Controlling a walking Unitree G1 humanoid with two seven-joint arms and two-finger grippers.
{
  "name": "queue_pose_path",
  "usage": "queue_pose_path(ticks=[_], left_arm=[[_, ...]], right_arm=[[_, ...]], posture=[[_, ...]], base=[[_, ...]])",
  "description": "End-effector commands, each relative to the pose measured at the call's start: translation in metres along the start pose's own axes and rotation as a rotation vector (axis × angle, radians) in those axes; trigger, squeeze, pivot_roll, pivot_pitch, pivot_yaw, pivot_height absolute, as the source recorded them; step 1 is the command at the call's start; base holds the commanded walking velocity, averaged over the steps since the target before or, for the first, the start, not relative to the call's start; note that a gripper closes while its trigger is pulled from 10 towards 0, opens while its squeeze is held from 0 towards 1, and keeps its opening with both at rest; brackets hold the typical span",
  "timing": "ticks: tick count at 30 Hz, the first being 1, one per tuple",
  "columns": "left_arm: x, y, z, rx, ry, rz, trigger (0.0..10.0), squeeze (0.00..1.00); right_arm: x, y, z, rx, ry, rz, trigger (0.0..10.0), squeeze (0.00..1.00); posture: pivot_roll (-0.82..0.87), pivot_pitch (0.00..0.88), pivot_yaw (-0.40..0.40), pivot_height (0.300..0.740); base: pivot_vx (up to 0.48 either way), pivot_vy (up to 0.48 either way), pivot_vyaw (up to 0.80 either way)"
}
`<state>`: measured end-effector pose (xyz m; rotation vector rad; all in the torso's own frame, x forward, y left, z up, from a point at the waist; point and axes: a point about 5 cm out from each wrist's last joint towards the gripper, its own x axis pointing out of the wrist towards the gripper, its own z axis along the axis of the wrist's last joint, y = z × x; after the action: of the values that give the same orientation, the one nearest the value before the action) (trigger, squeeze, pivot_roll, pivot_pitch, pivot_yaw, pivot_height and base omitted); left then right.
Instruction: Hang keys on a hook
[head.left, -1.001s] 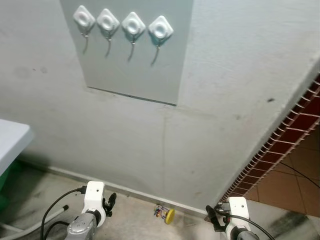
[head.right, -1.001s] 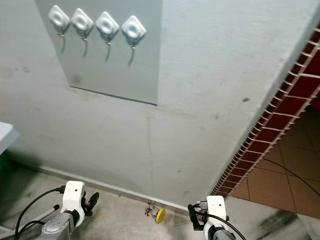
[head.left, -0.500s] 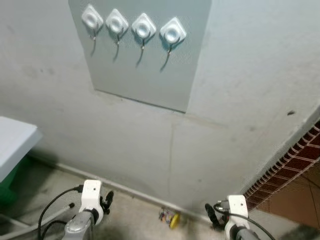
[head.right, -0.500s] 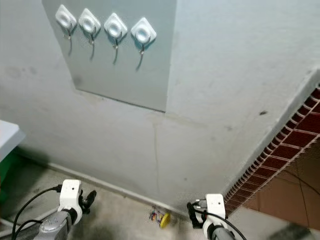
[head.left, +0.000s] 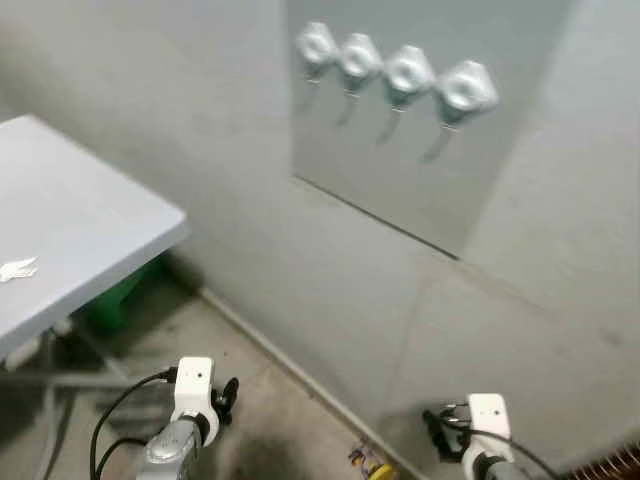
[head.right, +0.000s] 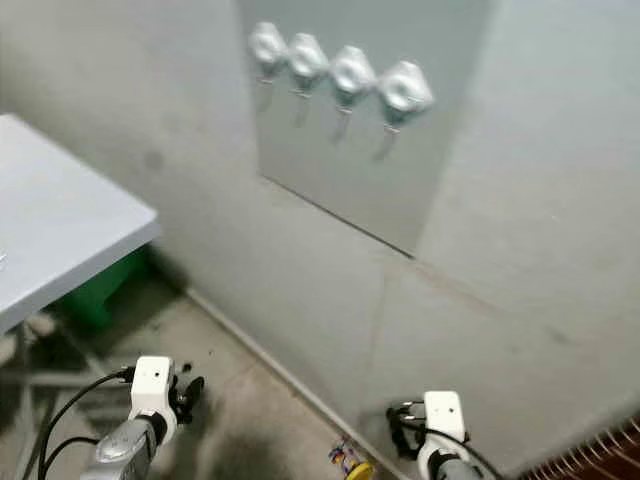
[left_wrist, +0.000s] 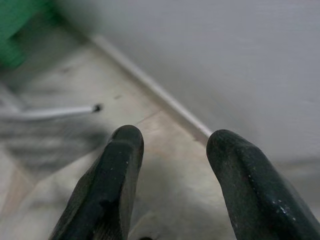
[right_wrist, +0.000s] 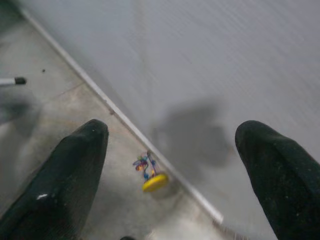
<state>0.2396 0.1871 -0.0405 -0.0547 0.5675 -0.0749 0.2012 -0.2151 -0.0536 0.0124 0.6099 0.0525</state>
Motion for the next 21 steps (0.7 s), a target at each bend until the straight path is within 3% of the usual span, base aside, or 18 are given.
queue_pose_path(ticks=[1, 21], left_arm=[[-0.002, 0.006, -0.002, 0.001, 0.01, 0.009, 10.0, 0.0], [0.003, 0.007, 0.009, 0.012, -0.006, 0.008, 10.0, 0.0]], right_arm=[[0.004, 0.01, 0.003, 0.015, -0.012, 0.025, 10.0, 0.0], [0.006, 0.01, 0.008, 0.022, -0.026, 0.032, 10.0, 0.0]], posture=[[-0.1, 0.035, -0.023, 0.74], [-0.09, 0.042, -0.024, 0.74]], base=[[0.0, 0.0, 0.8], [0.0, 0.0, 0.8]])
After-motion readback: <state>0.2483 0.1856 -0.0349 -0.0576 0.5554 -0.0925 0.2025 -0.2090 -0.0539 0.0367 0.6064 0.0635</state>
